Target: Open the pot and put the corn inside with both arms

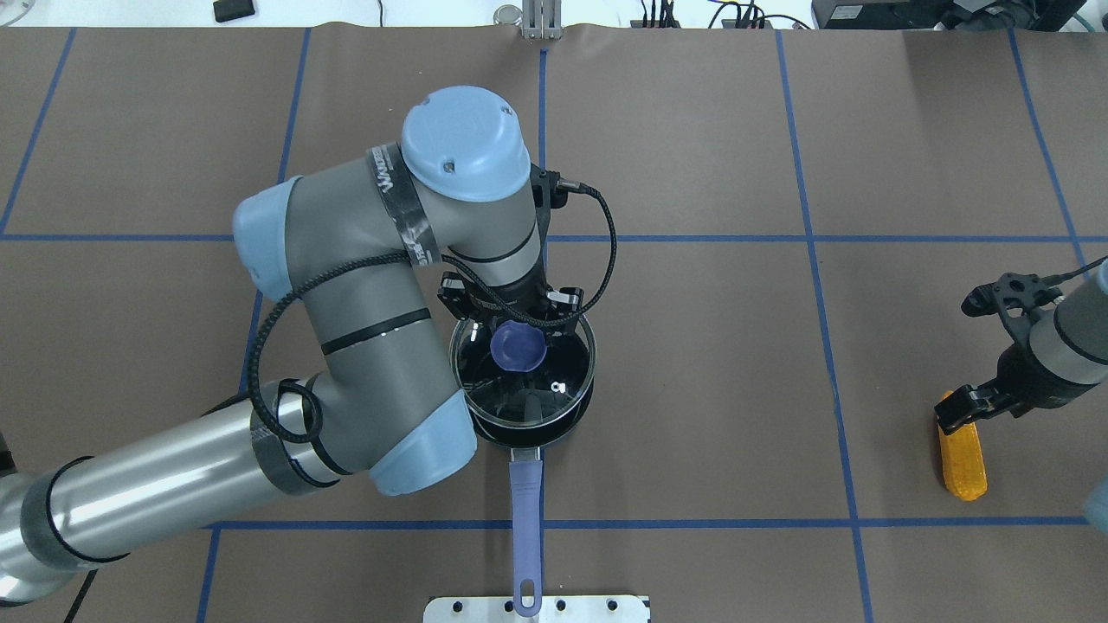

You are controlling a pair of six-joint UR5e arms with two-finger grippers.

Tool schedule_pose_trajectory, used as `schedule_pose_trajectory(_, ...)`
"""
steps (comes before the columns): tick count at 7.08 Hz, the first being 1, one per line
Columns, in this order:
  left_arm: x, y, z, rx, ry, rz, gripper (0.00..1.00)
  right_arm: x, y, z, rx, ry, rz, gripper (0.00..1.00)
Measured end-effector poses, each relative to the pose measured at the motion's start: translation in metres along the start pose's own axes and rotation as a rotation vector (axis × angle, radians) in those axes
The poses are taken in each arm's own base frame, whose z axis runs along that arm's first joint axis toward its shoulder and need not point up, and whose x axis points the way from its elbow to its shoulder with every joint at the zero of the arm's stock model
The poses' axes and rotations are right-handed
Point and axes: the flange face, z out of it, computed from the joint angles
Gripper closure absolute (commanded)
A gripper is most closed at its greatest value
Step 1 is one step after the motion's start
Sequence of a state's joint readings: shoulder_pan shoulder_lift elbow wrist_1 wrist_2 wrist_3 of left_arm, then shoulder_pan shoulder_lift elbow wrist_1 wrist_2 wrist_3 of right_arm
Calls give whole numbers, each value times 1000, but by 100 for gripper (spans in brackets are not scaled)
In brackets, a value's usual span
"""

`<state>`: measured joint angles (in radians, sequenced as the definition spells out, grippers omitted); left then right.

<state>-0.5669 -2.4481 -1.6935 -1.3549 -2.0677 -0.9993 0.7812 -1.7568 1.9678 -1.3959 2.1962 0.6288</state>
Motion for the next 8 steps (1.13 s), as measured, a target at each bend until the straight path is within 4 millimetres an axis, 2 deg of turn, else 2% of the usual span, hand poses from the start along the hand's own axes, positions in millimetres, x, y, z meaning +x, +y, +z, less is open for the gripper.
schedule_pose_trajectory(2,-28,-14,-31,8,34,-4,48,-21,-9,17,-7,17,6,0)
schedule_pose_trajectory(4,-65,-27,-50,9,50,4,48,-16,-2,24,-18,31,-18,0)
schedule_pose_trajectory(5,-76,-31,-54,8,53,6,48,-8,5,28,-23,35,-39,5)
schedule_pose_trajectory(6,-82,-34,-57,8,52,4,48,-3,10,30,-22,33,-49,14)
schedule_pose_trajectory(8,-91,-39,-62,17,49,-6,48,-5,13,35,-25,33,-55,15)
